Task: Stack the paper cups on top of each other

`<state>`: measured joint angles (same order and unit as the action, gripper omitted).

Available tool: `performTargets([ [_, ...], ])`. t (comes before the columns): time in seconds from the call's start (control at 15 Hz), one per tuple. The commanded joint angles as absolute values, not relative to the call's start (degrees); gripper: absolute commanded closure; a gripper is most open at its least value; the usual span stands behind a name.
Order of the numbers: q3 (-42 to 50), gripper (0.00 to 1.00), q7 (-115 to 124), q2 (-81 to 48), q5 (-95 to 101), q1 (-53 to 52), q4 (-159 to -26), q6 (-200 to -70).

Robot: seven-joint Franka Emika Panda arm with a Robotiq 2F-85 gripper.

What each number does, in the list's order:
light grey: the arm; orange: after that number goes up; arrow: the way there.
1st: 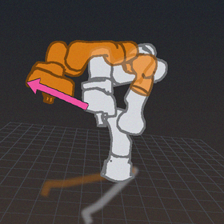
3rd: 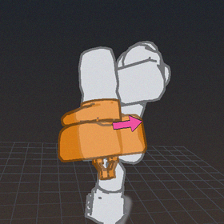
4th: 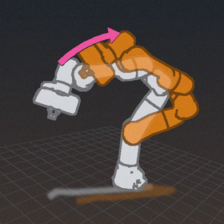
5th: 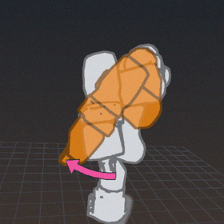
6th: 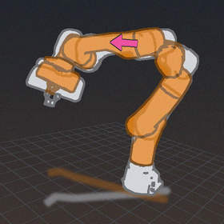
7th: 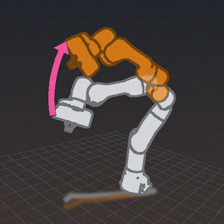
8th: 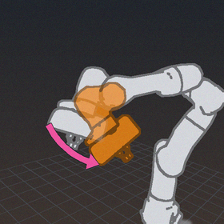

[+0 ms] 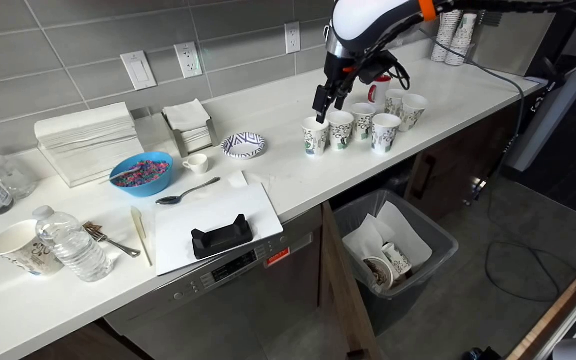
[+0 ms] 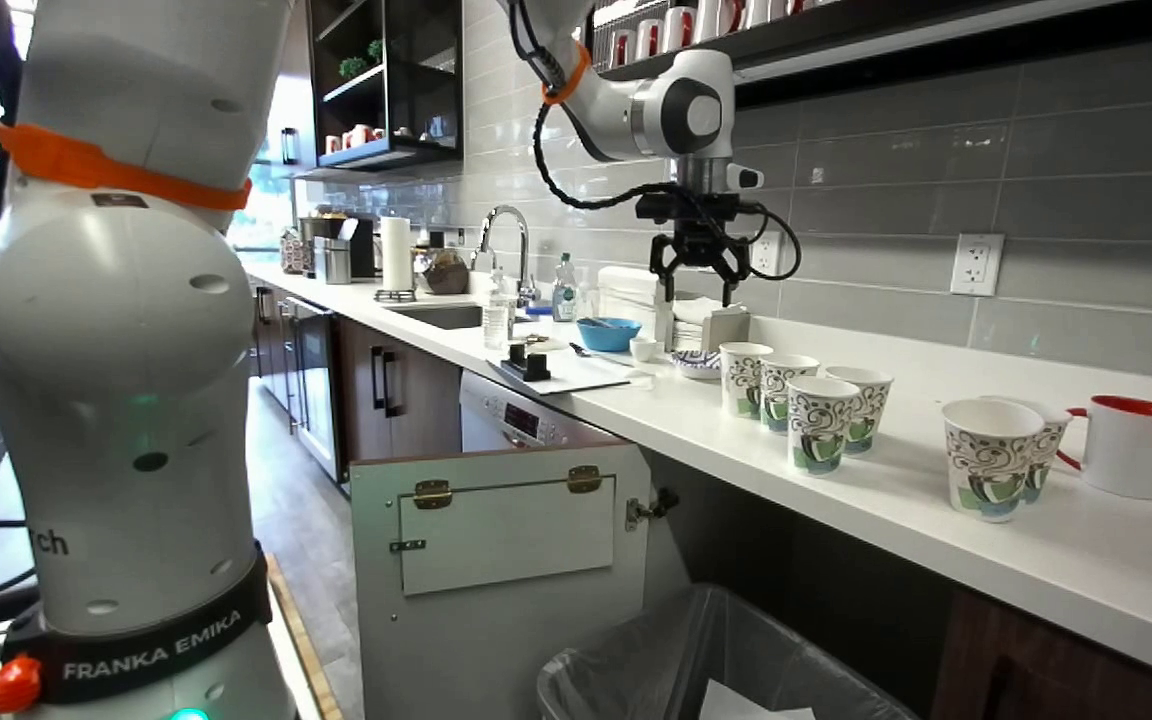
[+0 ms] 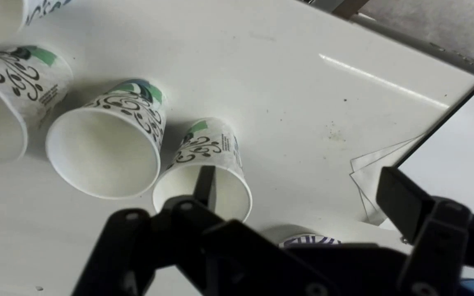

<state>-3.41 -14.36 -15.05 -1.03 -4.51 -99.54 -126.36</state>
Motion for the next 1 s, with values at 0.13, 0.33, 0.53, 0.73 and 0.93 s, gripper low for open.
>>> performTargets([
  [0.13, -1.75, 0.0, -8.22, -17.51, 2.43, -3.51, -94.53, -126.53],
  [0.33, -0.15, 0.0, -5.17, -14.41, 2.23, -1.77, -97.86, -127.29],
  [0.53, 1.25, 0.0, -3.01, -11.85, 1.15, 0.18, -101.13, -128.87],
  [0.73, 2.38, 0.0, -0.04, -10.29, 1.68, 1.15, -104.36, -129.95],
  [0.93, 2.69, 0.0, 2.16, -9.32, 0.91, 1.73, -108.0, -131.85],
])
